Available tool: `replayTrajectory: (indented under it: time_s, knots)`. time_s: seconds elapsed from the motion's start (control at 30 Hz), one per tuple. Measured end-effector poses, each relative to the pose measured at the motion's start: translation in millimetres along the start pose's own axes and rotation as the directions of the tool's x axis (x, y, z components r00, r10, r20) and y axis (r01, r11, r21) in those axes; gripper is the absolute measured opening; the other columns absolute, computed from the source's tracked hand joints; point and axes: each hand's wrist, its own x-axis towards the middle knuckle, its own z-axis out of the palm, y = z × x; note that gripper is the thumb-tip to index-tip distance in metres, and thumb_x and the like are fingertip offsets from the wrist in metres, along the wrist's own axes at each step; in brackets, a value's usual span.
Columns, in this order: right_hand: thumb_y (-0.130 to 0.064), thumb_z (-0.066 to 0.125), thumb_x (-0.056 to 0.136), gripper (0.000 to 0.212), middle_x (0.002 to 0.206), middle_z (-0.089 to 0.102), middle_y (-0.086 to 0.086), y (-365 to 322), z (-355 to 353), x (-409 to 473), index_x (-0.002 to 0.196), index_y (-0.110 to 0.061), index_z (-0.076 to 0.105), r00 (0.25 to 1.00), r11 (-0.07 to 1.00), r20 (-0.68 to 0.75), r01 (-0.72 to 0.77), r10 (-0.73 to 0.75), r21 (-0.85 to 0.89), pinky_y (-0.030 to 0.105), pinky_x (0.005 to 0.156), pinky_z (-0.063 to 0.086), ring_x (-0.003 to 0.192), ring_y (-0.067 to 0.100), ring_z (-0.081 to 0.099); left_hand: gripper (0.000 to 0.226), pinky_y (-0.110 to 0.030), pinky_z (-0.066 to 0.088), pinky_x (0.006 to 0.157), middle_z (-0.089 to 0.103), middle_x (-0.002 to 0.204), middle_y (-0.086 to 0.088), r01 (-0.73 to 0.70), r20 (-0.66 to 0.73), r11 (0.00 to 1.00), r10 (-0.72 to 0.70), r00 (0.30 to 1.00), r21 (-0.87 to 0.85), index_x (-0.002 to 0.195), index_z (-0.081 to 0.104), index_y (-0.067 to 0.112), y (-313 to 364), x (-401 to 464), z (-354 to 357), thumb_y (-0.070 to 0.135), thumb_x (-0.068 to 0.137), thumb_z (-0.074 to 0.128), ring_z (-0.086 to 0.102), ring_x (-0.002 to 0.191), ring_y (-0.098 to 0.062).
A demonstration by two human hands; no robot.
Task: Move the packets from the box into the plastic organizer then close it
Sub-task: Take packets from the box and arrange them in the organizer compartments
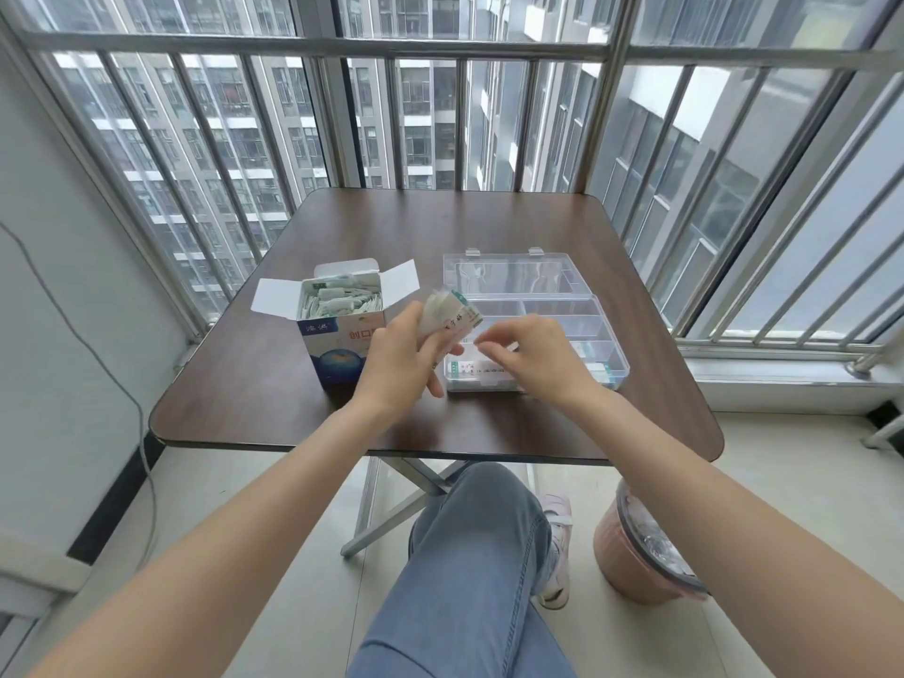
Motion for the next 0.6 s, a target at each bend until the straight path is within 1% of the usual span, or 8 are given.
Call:
replayTrajectory:
  time_s: [0.1, 0.2, 0.27, 0.33, 0.43, 0.47, 0.53, 0.6]
  knots:
    - [-0.018, 0.065, 0.087, 0.025, 0.098, 0.069, 0.003, -4, -10, 0, 0.111, -0.013, 0.063, 0.989, 0.878, 0.035, -0.145, 0.145, 0.456, 0.015, 0.065, 0.048, 0.081, 0.009, 0.064, 0.006, -0.024, 0.038, 0.035, 0.073, 0.085, -0.002, 0.091, 0.106, 0.975, -0.07, 0.992, -0.201, 0.098, 0.056, 0.017, 1, 1, -2, 0.019, 0.093, 0.058, 0.056, 0.038, -0.017]
    - [-0.008, 0.064, 0.087, 0.018, 0.079, 0.067, 0.005, -4, -14, 0, 0.104, -0.008, 0.063, 0.981, 0.79, 0.033, -0.172, 0.189, 0.589, 0.014, 0.054, 0.046, 0.06, 0.004, 0.061, 0.014, -0.018, 0.035, 0.034, 0.072, 0.084, -0.003, 0.143, 0.215, 0.962, -0.092, 0.972, -0.231, 0.106, 0.055, 0.015, 3, -1, 0, 0.021, 0.094, 0.057, 0.053, 0.037, -0.011]
    - [-0.003, 0.064, 0.085, 0.009, 0.072, 0.066, 0.003, -2, -14, 1, 0.092, -0.01, 0.066, 0.973, 0.803, 0.0, -0.19, 0.231, 0.565, 0.014, 0.051, 0.044, 0.051, 0.001, 0.059, 0.013, -0.018, 0.036, 0.038, 0.068, 0.08, -0.003, 0.109, 0.162, 0.982, -0.083, 0.983, -0.157, 0.101, 0.053, 0.012, 4, 0, 1, 0.023, 0.096, 0.052, 0.053, 0.038, -0.009]
    - [-0.005, 0.065, 0.083, 0.011, 0.067, 0.066, 0.0, 1, -12, 1, 0.079, -0.015, 0.064, 0.957, 0.837, -0.028, -0.237, 0.287, 0.494, 0.013, 0.049, 0.042, 0.047, 0.0, 0.058, 0.016, -0.017, 0.039, 0.045, 0.063, 0.072, 0.001, 0.045, 0.019, 0.999, -0.045, 0.999, -0.007, 0.09, 0.049, 0.01, 3, 1, 0, 0.024, 0.099, 0.046, 0.051, 0.038, -0.006]
    - [-0.008, 0.066, 0.081, 0.015, 0.064, 0.066, 0.001, 4, -6, 1, 0.069, -0.017, 0.06, 0.944, 0.895, -0.076, -0.277, 0.321, 0.35, 0.012, 0.049, 0.042, 0.043, -0.001, 0.058, 0.015, -0.029, 0.047, 0.06, 0.066, 0.071, 0.007, 0.003, -0.081, 0.996, 0.005, 0.997, 0.094, 0.09, 0.048, 0.013, 0, 5, -5, 0.022, 0.1, 0.04, 0.05, 0.044, -0.012]
    - [-0.008, 0.066, 0.081, 0.013, 0.068, 0.067, 0.004, 4, -4, 1, 0.071, -0.015, 0.061, 0.944, 0.914, -0.09, -0.278, 0.317, 0.297, 0.012, 0.051, 0.044, 0.047, 0.003, 0.06, 0.016, -0.034, 0.05, 0.064, 0.067, 0.072, 0.006, -0.004, -0.08, 0.993, 0.014, 0.997, 0.118, 0.09, 0.048, 0.013, -1, 6, -6, 0.023, 0.099, 0.039, 0.05, 0.048, -0.014]
    - [-0.011, 0.064, 0.081, 0.006, 0.079, 0.07, 0.008, 4, 1, 1, 0.076, -0.015, 0.064, 0.946, 0.948, -0.119, -0.284, 0.301, 0.142, 0.024, 0.067, 0.052, 0.07, 0.016, 0.065, 0.016, -0.042, 0.051, 0.068, 0.069, 0.074, 0.005, -0.017, -0.068, 0.987, 0.028, 0.997, 0.157, 0.085, 0.046, 0.016, -1, 6, -7, 0.022, 0.098, 0.039, 0.05, 0.053, -0.017]
    - [-0.013, 0.062, 0.083, 0.005, 0.089, 0.069, 0.008, 2, 3, 0, 0.083, -0.014, 0.066, 0.952, 0.959, -0.131, -0.282, 0.277, -0.018, 0.034, 0.076, 0.051, 0.089, 0.025, 0.062, 0.02, -0.042, 0.051, 0.067, 0.07, 0.074, 0.005, -0.041, -0.059, 0.986, 0.051, 0.997, 0.161, 0.078, 0.042, 0.023, 2, 5, -6, 0.022, 0.097, 0.04, 0.05, 0.051, -0.017]
